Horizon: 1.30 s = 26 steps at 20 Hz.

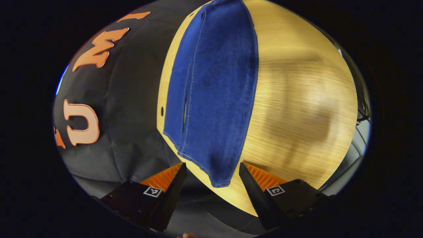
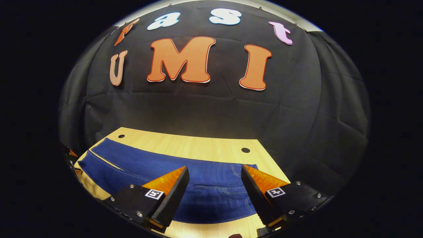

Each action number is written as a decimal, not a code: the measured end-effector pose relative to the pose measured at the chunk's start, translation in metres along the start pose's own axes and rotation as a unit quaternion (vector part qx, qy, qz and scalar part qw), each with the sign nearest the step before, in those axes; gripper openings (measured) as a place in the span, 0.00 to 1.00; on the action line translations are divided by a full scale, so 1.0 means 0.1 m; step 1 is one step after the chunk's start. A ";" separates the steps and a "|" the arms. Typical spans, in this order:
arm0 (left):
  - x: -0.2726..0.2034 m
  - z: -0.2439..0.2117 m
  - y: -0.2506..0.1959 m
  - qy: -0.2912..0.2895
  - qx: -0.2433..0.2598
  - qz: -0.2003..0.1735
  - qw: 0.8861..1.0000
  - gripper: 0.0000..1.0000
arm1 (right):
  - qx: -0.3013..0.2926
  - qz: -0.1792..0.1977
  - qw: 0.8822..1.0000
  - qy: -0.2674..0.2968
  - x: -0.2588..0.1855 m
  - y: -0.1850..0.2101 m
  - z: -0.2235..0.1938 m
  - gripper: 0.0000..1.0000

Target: Grasp the waist and the cuffs of the jeans and fold them to make the two legs overlap; first hold the waist and fold one-third of the jeans toward the cuffs, then hold the cuffs and fold the remaining one-third in the same direction to finish folding.

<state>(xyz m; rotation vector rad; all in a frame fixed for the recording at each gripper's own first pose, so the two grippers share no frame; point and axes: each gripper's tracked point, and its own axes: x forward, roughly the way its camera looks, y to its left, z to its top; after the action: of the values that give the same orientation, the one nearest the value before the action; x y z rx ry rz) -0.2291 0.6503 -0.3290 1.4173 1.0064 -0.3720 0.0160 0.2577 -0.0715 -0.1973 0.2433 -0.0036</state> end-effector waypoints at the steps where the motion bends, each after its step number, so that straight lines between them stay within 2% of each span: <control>1: 0.01 0.00 -0.05 -0.001 0.003 -0.021 1.000 0.98 | 0.001 -0.003 1.000 0.001 -0.01 -0.02 0.00 0.98; 4: 0.07 0.03 0.01 0.003 0.023 -0.016 1.000 0.98 | 0.007 -0.013 1.000 0.002 -0.01 -0.09 -0.01 0.98; 6: 0.07 0.07 0.01 0.000 0.016 -0.016 1.000 0.98 | 0.015 -0.015 1.000 0.010 0.01 -0.12 -0.02 0.98; 9: 0.12 0.20 0.10 -0.006 0.037 0.003 0.999 0.98 | 0.028 -0.020 0.999 0.004 0.01 -0.15 0.04 0.97; 10: 0.17 0.19 0.15 -0.007 0.041 0.005 0.999 0.98 | 0.027 -0.022 0.999 0.002 0.00 -0.14 0.06 1.00; 15: 0.48 0.30 0.32 -0.015 0.058 0.015 0.998 0.93 | 0.020 -0.025 0.999 0.006 -0.04 -0.14 0.03 0.98; 16: 0.52 0.29 0.26 -0.017 0.056 0.009 0.998 0.84 | 0.020 -0.022 1.000 0.008 -0.05 -0.13 0.03 0.98; 17: 0.55 0.28 0.21 -0.015 0.053 0.007 0.998 0.66 | 0.019 -0.023 1.000 0.005 -0.06 -0.13 0.03 1.00; 18: 0.59 0.31 0.22 -0.020 0.054 0.014 0.998 0.48 | 0.014 -0.026 1.000 0.002 -0.07 -0.15 0.03 0.97; 19: 0.60 0.33 0.16 -0.021 0.055 0.013 0.998 0.41 | 0.007 -0.030 1.000 0.001 -0.07 -0.18 0.01 0.97; 21: 0.57 0.32 0.13 -0.007 0.065 0.019 0.998 0.03 | -0.004 -0.033 0.999 0.001 -0.07 -0.23 0.00 0.97; 24: 0.52 0.27 0.03 -0.009 -0.011 -0.022 1.000 0.00 | -0.039 -0.050 0.998 -0.018 -0.10 -0.43 0.07 0.97; 26: 0.49 0.25 0.07 -0.004 -0.018 -0.017 1.000 0.00 | -0.109 -0.073 0.990 -0.041 -0.12 -0.67 0.12 0.97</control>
<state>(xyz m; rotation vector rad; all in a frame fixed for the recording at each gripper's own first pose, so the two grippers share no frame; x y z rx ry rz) -0.1879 0.6448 -0.3655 1.3674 1.0262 -0.3837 0.0086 0.1943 -0.0441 -0.4316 0.1462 -0.1151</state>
